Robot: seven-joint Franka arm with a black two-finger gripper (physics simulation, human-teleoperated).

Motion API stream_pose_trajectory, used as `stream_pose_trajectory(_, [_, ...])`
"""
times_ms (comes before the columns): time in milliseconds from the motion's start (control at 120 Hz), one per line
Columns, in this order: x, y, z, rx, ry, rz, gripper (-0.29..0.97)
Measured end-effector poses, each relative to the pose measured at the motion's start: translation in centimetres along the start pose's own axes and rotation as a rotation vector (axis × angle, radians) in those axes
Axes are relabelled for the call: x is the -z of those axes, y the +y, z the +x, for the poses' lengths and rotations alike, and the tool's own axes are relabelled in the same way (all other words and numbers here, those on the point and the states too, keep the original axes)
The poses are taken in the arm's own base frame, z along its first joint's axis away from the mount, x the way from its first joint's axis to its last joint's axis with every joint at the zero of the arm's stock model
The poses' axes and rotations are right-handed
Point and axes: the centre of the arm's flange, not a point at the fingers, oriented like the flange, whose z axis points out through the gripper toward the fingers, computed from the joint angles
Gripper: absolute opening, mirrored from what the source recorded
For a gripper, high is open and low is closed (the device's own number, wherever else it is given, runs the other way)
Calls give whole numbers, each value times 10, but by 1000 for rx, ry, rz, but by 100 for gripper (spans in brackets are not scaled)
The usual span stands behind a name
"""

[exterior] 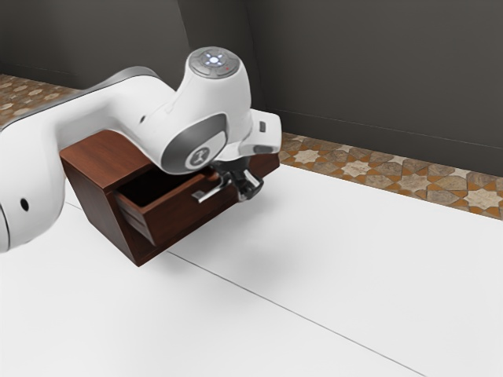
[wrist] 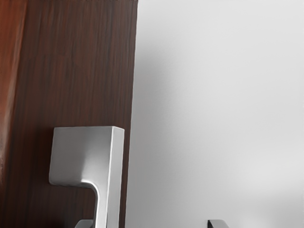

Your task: Pull the drawer handle with one arm to open the drawer

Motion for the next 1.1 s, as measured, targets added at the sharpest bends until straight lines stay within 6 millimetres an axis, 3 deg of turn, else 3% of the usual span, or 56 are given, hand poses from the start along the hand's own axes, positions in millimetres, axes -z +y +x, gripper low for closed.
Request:
stream_pose_trajectory(283, [7, 18, 2, -2, 4, -5, 26])
stream_pose_trajectory(500, [11, 19, -3, 12, 1, -4, 26])
stream_pose_trajectory(775, [15, 44, -2, -4, 4, -12, 27])
stream_pose_trajectory(1100, [20, 58, 1, -3, 11, -17, 26])
